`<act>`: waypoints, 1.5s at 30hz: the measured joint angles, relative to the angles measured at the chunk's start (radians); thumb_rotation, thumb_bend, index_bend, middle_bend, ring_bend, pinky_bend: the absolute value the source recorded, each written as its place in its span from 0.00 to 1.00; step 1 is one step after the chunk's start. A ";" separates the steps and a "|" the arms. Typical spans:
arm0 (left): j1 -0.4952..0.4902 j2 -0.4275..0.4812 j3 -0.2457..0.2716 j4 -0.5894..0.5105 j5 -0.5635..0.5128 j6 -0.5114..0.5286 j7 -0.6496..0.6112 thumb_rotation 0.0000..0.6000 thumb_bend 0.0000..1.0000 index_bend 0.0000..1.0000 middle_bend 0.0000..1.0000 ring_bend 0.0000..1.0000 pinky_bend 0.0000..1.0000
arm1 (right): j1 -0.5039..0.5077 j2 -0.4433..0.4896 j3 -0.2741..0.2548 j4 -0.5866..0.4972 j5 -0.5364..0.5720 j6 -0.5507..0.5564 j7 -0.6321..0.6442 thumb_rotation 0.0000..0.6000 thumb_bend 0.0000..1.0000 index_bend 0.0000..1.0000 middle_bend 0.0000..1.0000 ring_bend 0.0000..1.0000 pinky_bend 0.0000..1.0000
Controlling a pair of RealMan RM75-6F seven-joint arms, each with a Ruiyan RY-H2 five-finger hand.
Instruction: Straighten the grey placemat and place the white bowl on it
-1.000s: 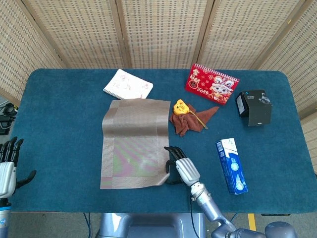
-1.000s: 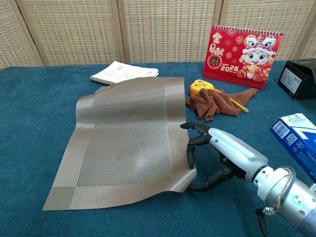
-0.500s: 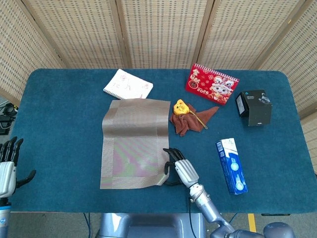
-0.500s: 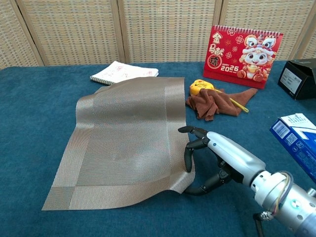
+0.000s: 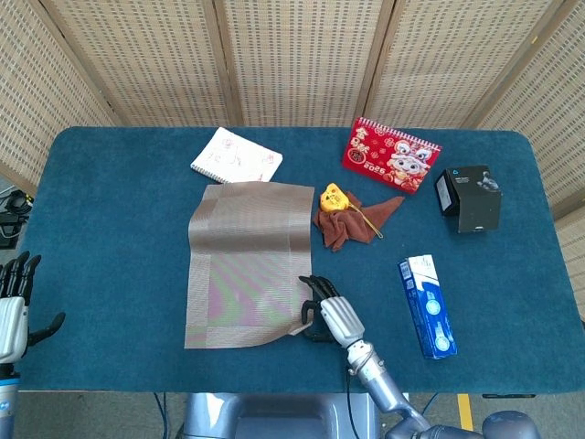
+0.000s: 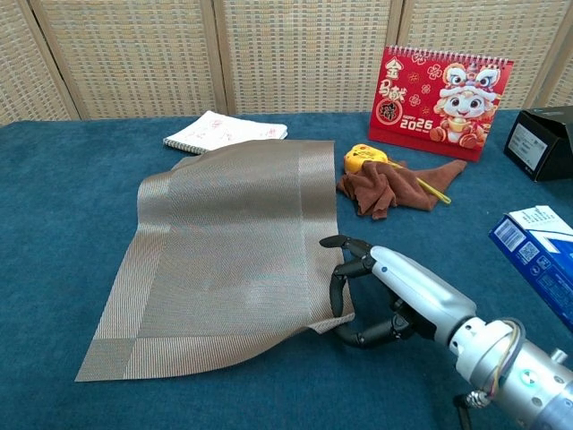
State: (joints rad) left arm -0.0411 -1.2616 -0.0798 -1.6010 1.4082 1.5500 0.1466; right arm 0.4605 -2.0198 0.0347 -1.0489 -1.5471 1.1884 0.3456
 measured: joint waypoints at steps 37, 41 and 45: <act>-0.004 -0.015 -0.002 0.009 -0.007 -0.015 0.020 1.00 0.21 0.03 0.00 0.00 0.00 | -0.035 0.181 0.033 -0.193 0.013 0.074 -0.072 1.00 0.59 0.74 0.15 0.00 0.00; -0.004 -0.018 -0.002 0.008 -0.006 -0.014 0.024 1.00 0.21 0.03 0.00 0.00 0.00 | -0.043 0.224 0.040 -0.220 0.022 0.081 -0.085 1.00 0.59 0.74 0.15 0.00 0.00; -0.004 -0.019 -0.002 0.008 -0.006 -0.014 0.029 1.00 0.21 0.03 0.00 0.00 0.00 | -0.047 0.264 0.054 -0.240 0.037 0.081 -0.096 1.00 0.58 0.74 0.15 0.00 0.00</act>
State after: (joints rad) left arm -0.0455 -1.2806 -0.0814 -1.5929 1.4022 1.5365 0.1753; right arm 0.4137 -1.7555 0.0890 -1.2893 -1.5101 1.2697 0.2498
